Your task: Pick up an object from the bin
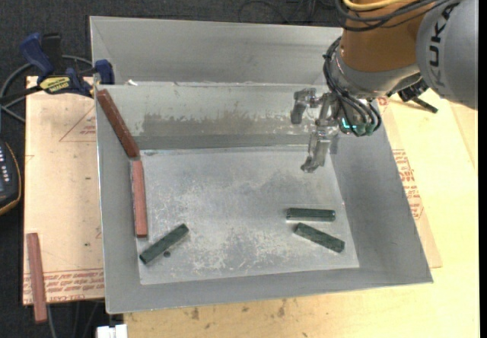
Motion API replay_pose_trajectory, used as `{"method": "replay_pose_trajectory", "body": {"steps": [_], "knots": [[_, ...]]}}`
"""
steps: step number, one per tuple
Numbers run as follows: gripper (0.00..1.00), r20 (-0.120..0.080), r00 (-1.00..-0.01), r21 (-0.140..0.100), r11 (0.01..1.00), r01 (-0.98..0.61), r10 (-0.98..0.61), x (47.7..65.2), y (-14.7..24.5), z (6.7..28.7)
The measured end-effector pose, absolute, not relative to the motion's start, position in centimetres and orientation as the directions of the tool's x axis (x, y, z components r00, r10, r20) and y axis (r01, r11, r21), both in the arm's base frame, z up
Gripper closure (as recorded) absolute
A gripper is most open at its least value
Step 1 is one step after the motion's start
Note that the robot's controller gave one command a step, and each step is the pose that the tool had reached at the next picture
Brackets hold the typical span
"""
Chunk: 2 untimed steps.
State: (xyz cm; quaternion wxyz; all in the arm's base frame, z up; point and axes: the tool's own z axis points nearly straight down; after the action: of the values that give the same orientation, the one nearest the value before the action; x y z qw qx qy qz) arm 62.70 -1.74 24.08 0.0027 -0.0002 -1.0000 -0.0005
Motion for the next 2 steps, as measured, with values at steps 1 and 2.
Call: {"method": "replay_pose_trajectory", "body": {"steps": [1,2], "knots": [[0.0,0.006,-0.988,0.001,0.988,-0.157,-0.157,60.9,-8.5,12.8],[0.0,0.006,-0.991,0.003,0.991,-0.132,-0.132,54.4,-12.4,6.8]]}}
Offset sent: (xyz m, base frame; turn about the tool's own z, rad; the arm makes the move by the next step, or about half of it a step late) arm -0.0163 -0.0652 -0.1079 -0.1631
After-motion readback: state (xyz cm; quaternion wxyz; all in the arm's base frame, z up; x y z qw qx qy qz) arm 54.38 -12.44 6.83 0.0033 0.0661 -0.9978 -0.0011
